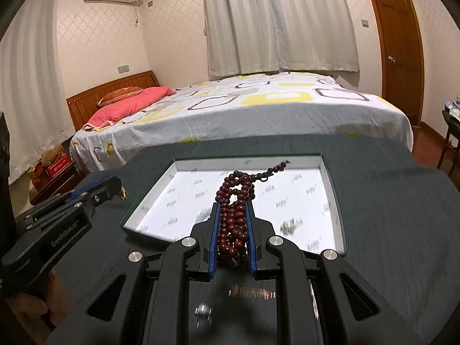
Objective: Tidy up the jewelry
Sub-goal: 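Lower the bead bracelet and red charm into the box and release both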
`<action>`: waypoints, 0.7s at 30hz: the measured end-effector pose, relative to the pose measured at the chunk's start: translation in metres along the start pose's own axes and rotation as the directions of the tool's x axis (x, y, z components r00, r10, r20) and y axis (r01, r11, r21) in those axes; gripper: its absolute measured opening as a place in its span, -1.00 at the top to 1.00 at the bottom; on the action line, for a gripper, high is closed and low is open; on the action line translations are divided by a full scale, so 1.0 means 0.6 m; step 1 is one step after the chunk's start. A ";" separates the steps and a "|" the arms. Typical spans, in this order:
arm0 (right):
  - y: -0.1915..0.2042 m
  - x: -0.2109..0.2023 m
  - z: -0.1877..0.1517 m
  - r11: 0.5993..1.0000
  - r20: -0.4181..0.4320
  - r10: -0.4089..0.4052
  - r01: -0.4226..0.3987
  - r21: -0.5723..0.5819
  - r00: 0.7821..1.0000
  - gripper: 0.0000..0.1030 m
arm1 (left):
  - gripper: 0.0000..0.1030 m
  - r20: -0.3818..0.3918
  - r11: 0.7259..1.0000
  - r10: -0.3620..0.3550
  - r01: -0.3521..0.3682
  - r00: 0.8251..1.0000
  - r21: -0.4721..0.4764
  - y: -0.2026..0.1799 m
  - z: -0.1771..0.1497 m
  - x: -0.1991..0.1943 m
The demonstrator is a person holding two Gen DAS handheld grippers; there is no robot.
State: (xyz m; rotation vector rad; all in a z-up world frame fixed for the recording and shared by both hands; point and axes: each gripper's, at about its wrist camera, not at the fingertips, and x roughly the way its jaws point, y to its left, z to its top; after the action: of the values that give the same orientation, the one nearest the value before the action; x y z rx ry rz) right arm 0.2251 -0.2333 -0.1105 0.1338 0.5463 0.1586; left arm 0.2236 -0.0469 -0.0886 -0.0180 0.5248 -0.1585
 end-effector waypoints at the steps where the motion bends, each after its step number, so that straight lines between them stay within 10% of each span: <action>1: -0.001 0.014 0.008 1.000 -0.003 0.005 -0.005 0.009 1.000 0.67 | 0.76 0.003 1.000 0.001 -0.001 1.000 -0.001 0.002 0.009 0.012; 9: 0.003 0.067 0.050 1.000 0.033 0.002 -0.003 0.031 0.999 0.67 | 0.76 0.033 1.000 0.001 -0.001 0.999 -0.005 0.006 0.046 0.085; 21: -0.035 0.165 -0.018 0.996 -0.193 -0.043 0.057 0.068 0.980 0.67 | 0.76 -0.202 0.999 0.017 -0.022 0.979 -0.023 0.031 -0.021 0.196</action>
State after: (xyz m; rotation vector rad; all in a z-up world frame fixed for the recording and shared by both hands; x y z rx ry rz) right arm 0.3053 -0.2346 -0.1736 0.1769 0.7468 0.1032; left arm 0.3202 -0.0466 -0.1594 -0.0213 0.7294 -0.1351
